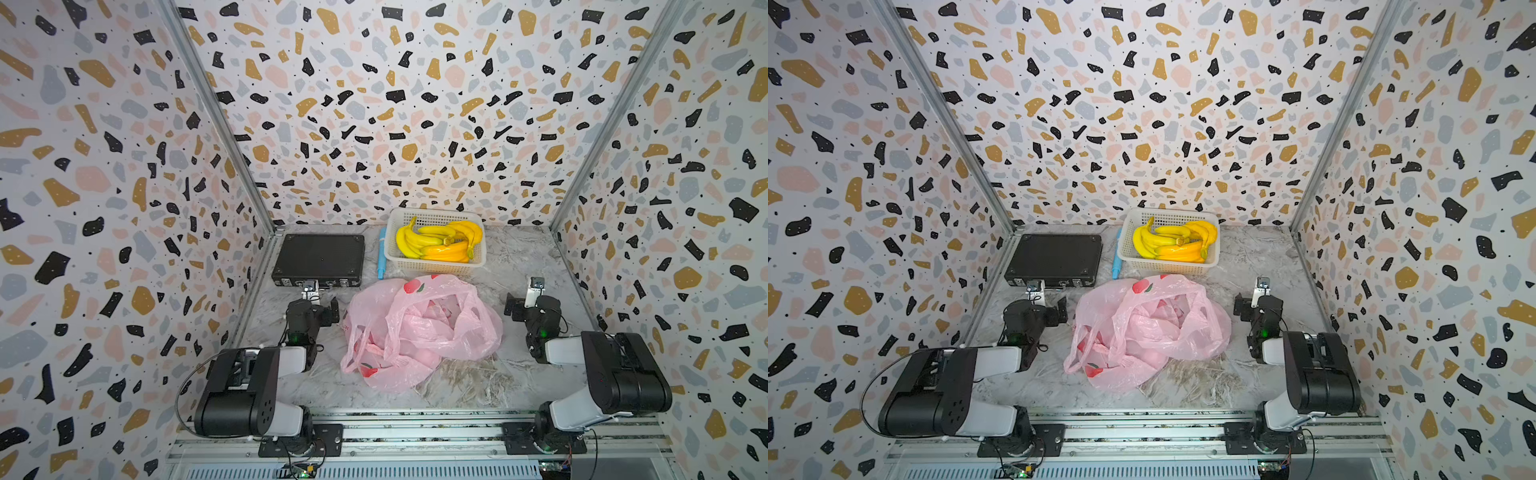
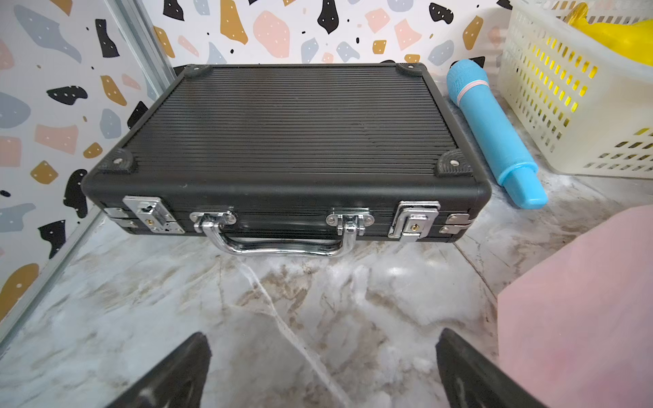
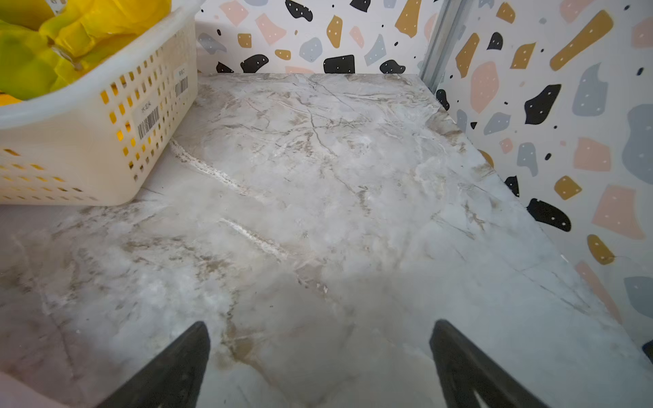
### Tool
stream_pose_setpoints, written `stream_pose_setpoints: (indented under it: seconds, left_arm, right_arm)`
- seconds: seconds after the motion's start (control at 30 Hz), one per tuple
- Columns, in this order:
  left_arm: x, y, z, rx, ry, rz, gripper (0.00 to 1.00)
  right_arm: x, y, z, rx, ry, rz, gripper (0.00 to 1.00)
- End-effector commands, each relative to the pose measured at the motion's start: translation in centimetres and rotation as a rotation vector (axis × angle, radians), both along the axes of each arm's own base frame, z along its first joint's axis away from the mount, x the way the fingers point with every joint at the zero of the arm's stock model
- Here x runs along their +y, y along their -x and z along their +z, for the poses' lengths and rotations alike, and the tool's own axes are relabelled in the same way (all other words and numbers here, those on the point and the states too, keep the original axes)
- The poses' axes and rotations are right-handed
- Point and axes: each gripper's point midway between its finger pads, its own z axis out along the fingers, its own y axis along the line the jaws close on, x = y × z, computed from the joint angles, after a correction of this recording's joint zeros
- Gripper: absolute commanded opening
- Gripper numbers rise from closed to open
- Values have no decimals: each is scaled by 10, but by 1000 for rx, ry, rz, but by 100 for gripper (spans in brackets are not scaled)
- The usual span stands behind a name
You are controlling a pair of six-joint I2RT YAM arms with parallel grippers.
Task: Place the banana into a plastic bag & tie a knot
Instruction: Move the basket to the center of the board.
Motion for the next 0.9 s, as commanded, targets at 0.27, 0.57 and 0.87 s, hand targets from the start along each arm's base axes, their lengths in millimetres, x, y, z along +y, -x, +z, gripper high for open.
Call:
stream_pose_setpoints:
  seconds: [0.27, 0.57, 0.87]
  left_arm:
    - [-1, -9, 15, -48, -8, -5, 99]
    - [-2, -9, 15, -48, -8, -6, 99]
    - [-9, -4, 25, -79, -13, -53, 99]
  right_arm:
    - [6, -2, 1, 5, -9, 40, 100]
    - [7, -2, 1, 3, -10, 42, 100]
    - [15, 0, 8, -14, 19, 80, 100]
